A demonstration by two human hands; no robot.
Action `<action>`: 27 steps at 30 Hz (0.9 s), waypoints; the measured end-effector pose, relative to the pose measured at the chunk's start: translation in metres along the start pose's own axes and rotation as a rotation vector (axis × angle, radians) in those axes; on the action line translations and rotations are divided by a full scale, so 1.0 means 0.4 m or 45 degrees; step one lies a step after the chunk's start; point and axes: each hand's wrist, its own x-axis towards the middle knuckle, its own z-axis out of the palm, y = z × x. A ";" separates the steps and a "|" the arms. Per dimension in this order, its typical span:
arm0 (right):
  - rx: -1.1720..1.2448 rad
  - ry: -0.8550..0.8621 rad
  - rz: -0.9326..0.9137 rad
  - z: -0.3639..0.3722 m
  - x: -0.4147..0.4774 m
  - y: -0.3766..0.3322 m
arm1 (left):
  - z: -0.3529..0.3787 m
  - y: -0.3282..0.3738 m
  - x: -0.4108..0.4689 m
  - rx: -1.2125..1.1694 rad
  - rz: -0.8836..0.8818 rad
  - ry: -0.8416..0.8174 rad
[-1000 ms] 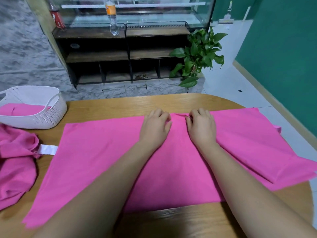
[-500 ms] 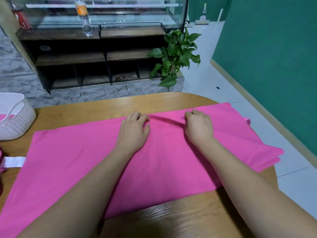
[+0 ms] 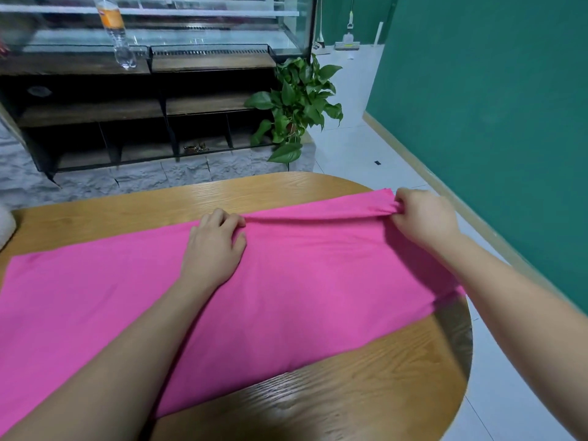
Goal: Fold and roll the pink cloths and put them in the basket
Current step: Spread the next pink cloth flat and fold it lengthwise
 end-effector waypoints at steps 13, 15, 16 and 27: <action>1.004 0.019 0.476 0.113 0.178 0.108 | 0.006 -0.007 0.004 0.009 -0.001 -0.003; 0.939 0.023 0.463 0.124 0.194 0.099 | 0.007 -0.007 0.003 0.015 0.000 -0.002; 0.900 0.016 0.449 0.127 0.199 0.092 | 0.007 -0.007 0.002 0.014 0.001 -0.001; 0.171 0.096 0.312 0.195 0.183 0.072 | 0.001 -0.004 -0.001 0.057 -0.015 0.028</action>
